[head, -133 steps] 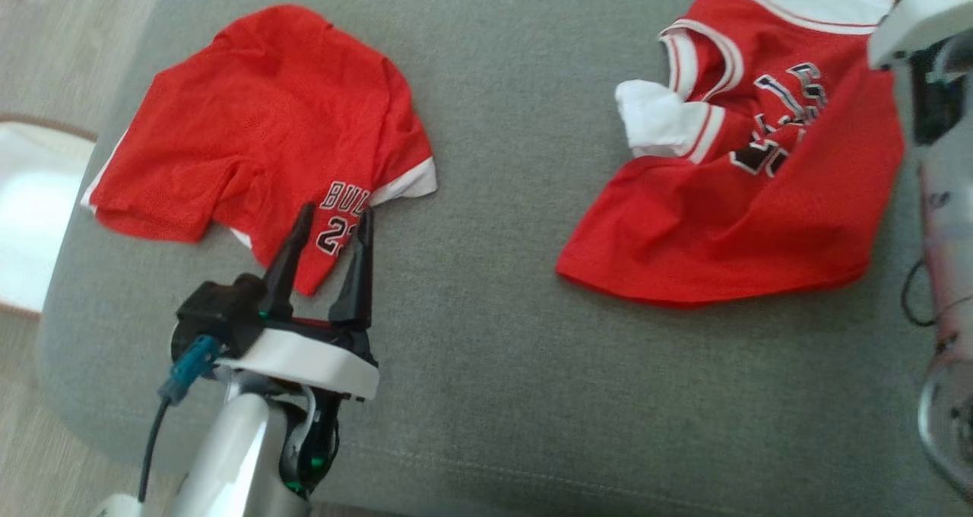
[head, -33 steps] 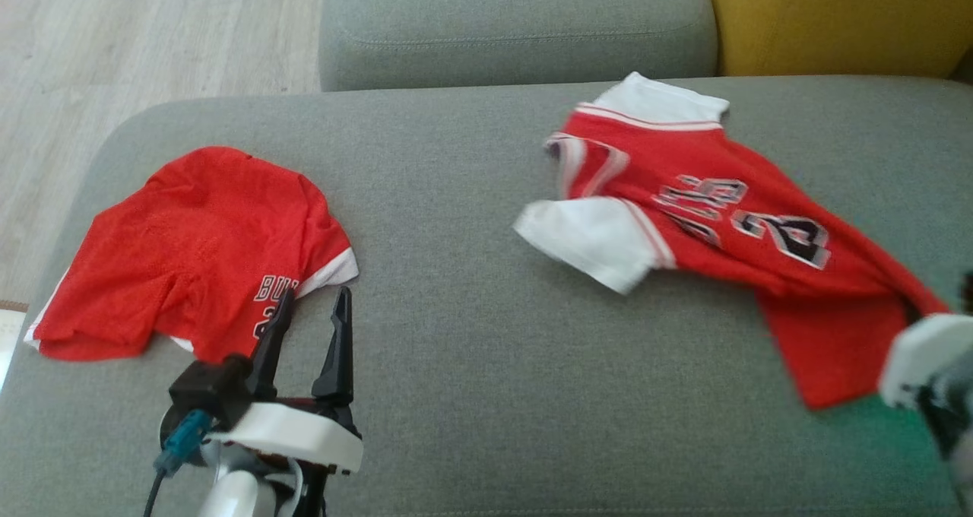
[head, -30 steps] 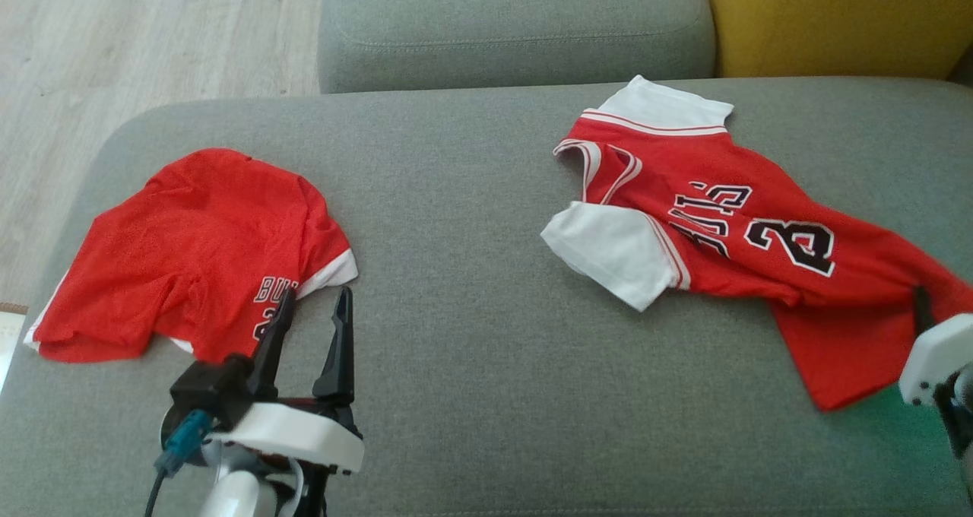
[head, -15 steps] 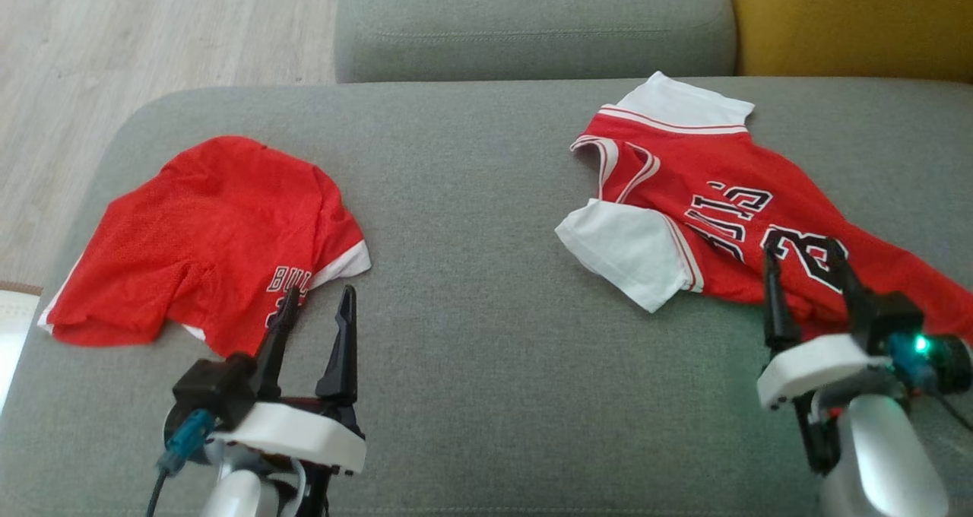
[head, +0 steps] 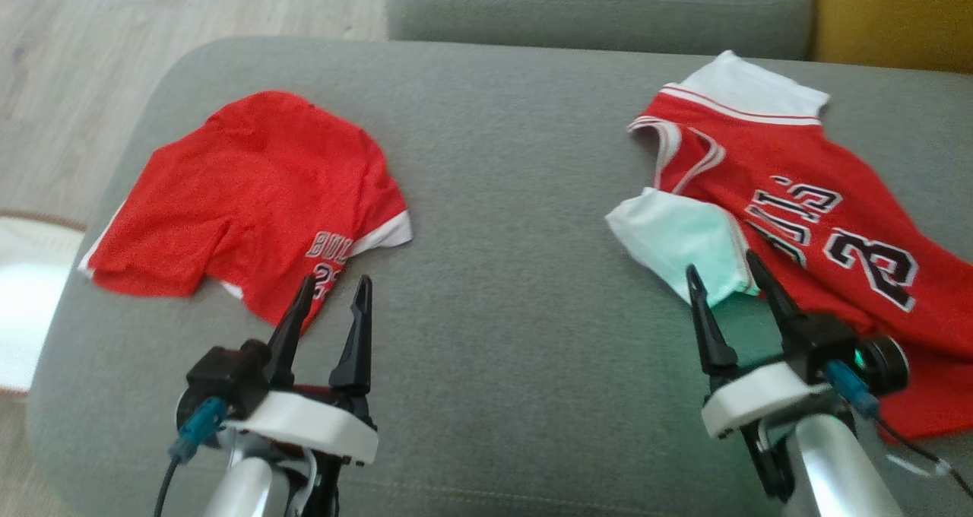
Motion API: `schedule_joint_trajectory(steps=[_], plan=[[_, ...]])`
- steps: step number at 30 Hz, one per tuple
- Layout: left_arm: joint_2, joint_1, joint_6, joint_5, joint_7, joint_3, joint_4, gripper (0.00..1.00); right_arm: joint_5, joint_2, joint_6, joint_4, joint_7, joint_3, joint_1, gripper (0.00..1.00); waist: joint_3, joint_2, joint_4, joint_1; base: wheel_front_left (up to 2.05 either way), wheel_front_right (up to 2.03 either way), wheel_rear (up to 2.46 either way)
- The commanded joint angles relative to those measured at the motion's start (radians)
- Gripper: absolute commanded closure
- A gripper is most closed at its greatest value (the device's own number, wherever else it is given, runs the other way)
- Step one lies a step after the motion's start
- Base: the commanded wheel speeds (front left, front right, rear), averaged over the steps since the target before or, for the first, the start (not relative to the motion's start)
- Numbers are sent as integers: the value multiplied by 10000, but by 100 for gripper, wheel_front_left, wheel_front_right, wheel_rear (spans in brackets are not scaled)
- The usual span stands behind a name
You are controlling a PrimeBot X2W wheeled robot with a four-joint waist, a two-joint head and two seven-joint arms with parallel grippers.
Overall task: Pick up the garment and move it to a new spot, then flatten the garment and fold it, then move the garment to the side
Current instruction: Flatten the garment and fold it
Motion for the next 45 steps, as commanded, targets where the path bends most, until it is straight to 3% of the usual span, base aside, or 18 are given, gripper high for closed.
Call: schedule_joint_trajectory(steps=[1, 11, 21, 23, 27, 34, 41, 45], plan=[[58, -553, -23, 61, -53, 242, -319, 0, -140, -33, 39, -287, -9, 286, -596, 0, 158, 0, 233, 0, 0, 0, 0], [58, -852, 20, -177, -53, -61, -276, 0, -2361, -41, 39, 1153, 489, -281, -1899, 0, 746, 0, 1364, 0, 0, 0, 0], [58, -1066, 147, -363, -53, -305, -292, 0, -4669, -136, 39, 2844, 437, -1871, -3094, 0, 1287, 0, 2118, 0, 0, 0, 0], [58, -1078, 153, -364, -53, -317, -298, 0, -4810, -109, 39, 3070, 362, -2207, -3238, 100, 1314, 0, 2151, 0, 0, 0, 0], [58, -1095, 154, -333, -53, -275, -253, 0, -4656, -51, 39, 3340, 45, -2337, -3593, 100, 1271, 0, 2066, 0, 0, 0, 0], [58, -1095, 112, -255, -53, -229, -197, 0, -2362, -35, 39, 3161, -136, -216, -3952, 100, 1060, 0, 1753, 0, 0, 0, 0], [58, -1071, 84, -175, -53, -167, -184, 0, 76, -33, 39, 1671, -142, 3398, -3722, 100, 871, 0, 1374, 0, 0, 0, 0], [58, -1012, 91, -171, -53, -136, -170, 0, 1030, -33, 39, 1519, -143, 5044, -3662, 100, 780, 0, 1201, 0, 0, 0, 0]])
